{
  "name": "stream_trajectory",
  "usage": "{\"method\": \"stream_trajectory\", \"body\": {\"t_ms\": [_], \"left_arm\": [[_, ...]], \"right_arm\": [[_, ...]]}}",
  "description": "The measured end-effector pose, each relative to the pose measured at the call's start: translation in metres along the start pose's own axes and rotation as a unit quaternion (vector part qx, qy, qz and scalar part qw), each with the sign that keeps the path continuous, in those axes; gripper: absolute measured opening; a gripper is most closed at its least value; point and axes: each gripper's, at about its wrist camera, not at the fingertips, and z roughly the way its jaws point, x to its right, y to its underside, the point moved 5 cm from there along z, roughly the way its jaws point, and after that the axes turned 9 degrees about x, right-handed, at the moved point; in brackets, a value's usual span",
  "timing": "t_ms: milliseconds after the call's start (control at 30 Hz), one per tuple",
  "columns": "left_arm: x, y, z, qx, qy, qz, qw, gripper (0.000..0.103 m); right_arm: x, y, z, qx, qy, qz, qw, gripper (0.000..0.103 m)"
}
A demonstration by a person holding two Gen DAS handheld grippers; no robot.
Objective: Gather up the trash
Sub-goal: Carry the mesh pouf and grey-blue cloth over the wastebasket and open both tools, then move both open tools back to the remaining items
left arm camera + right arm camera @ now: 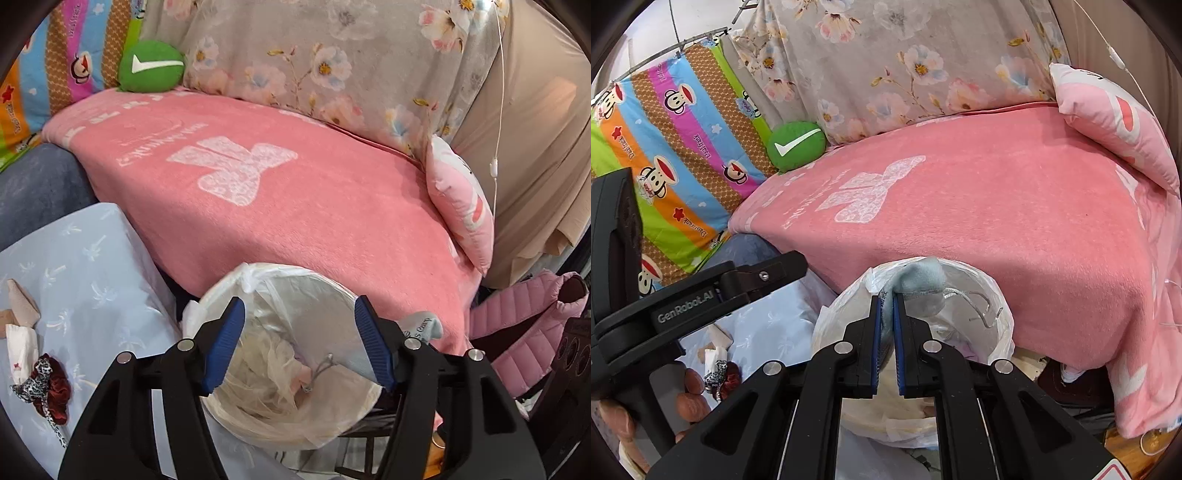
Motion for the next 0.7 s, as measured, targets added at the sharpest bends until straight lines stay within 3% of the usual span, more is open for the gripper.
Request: {"method": "stream_trajectory", "body": {"t_ms": [700], "left_arm": [[-0.043,0.016,-0.013,0.004,-0.056,-0.001,0.9984,0.061]], "right_arm": [[-0.021,0.011,0.018,-0.014,-0.008,-0.004,1.000,0.021]]}}
